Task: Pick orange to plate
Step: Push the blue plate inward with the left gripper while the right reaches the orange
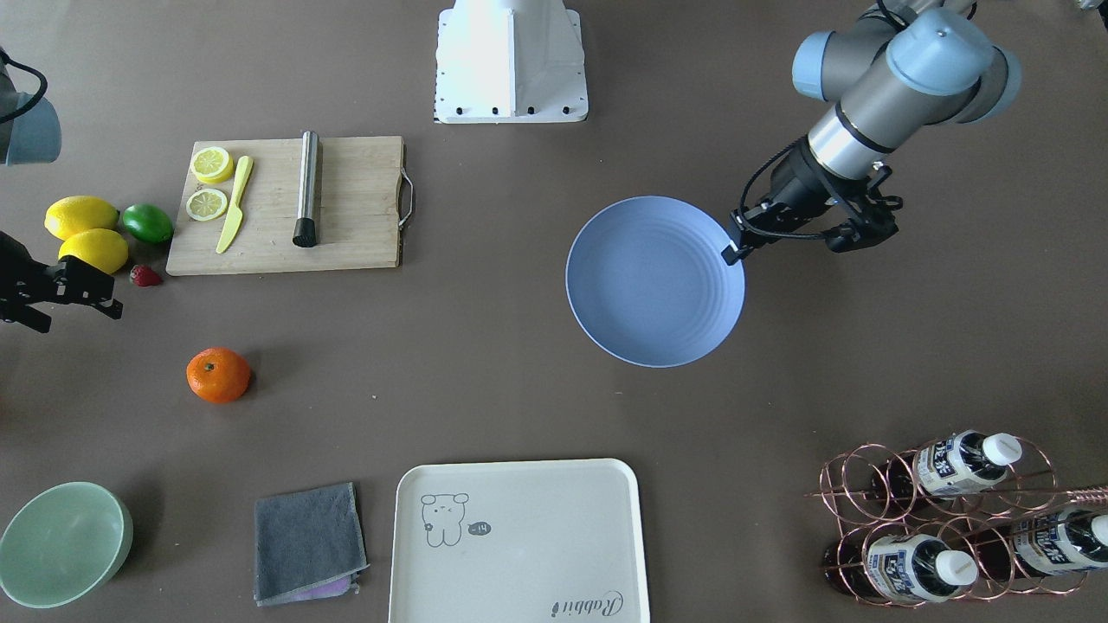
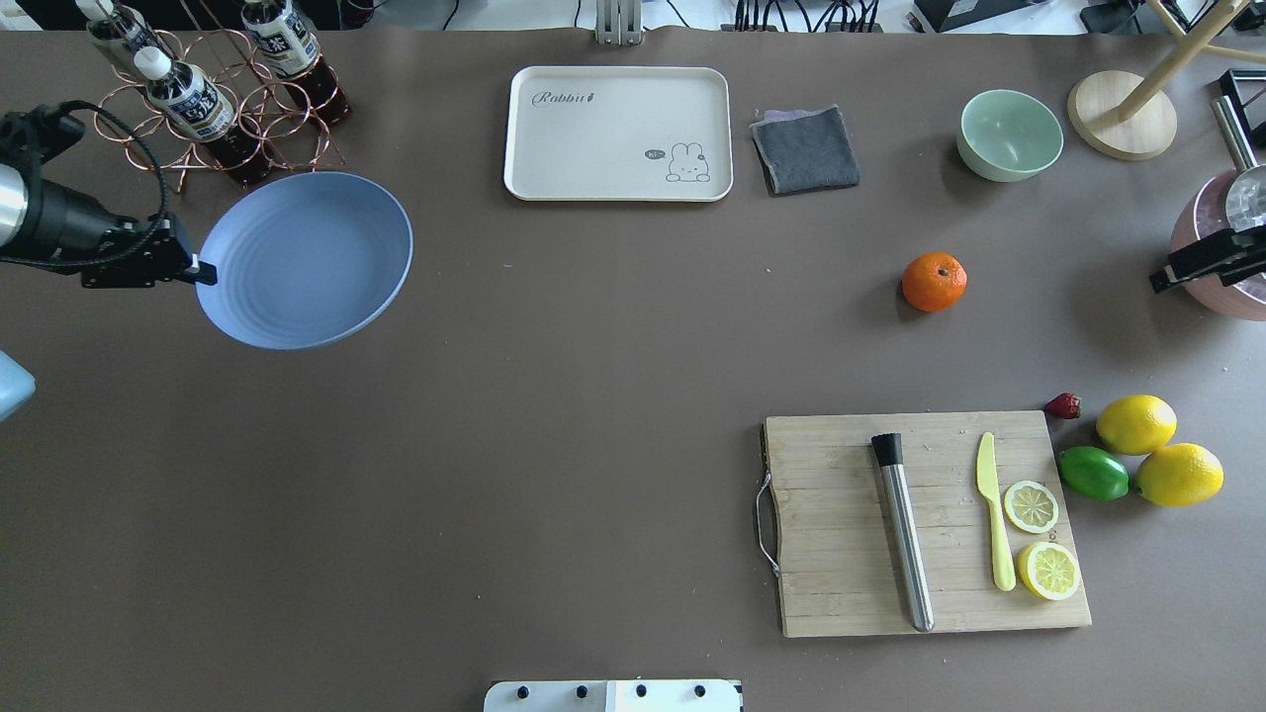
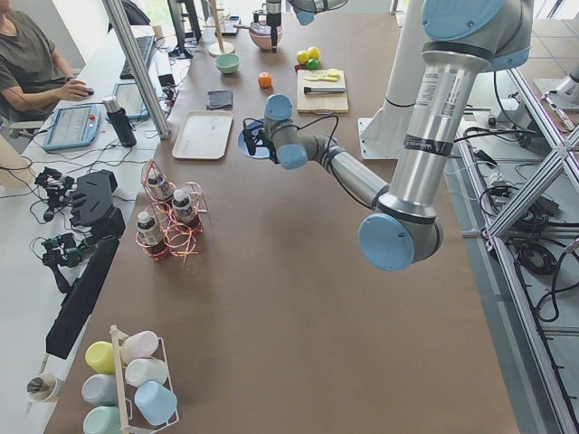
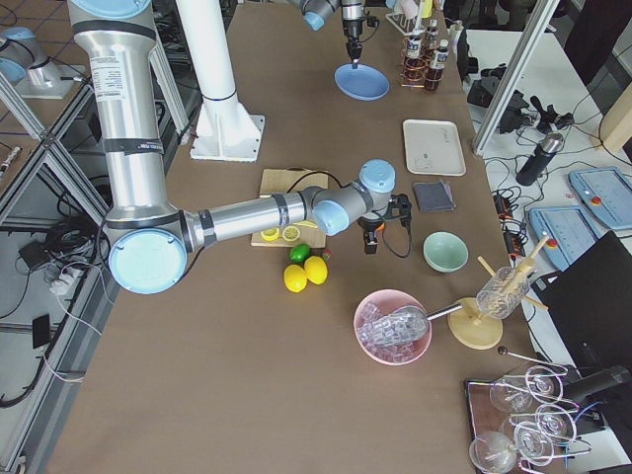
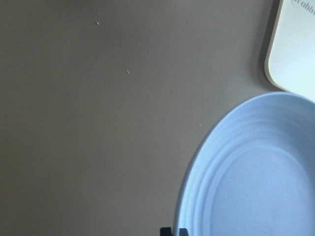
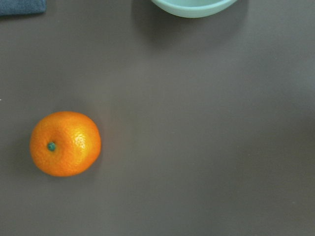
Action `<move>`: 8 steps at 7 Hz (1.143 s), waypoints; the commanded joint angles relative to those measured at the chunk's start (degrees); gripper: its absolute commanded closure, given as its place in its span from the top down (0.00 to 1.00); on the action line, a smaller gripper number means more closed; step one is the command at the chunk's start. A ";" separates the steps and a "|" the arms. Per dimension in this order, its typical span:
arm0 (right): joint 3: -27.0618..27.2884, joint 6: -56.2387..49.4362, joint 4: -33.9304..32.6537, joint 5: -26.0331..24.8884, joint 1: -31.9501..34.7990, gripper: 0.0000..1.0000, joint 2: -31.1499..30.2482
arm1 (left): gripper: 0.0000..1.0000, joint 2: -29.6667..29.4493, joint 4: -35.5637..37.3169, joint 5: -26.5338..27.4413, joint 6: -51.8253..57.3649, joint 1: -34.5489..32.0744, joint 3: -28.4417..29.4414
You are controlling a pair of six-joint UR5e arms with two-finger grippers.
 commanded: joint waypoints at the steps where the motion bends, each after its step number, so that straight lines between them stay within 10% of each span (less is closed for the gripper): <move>1: -2.13 4.44 0.03 -4.29 -4.28 1.00 4.74 | 0.00 -5.06 7.15 8.98 -6.38 10.46 -0.51; 5: -7.41 6.64 0.03 -7.02 -7.09 1.00 10.38 | 0.00 -8.68 7.35 23.64 -6.47 21.80 3.36; 8: -10.39 7.00 1.60 -10.46 -9.56 0.99 12.05 | 0.00 -9.91 7.35 23.68 -7.00 22.98 3.98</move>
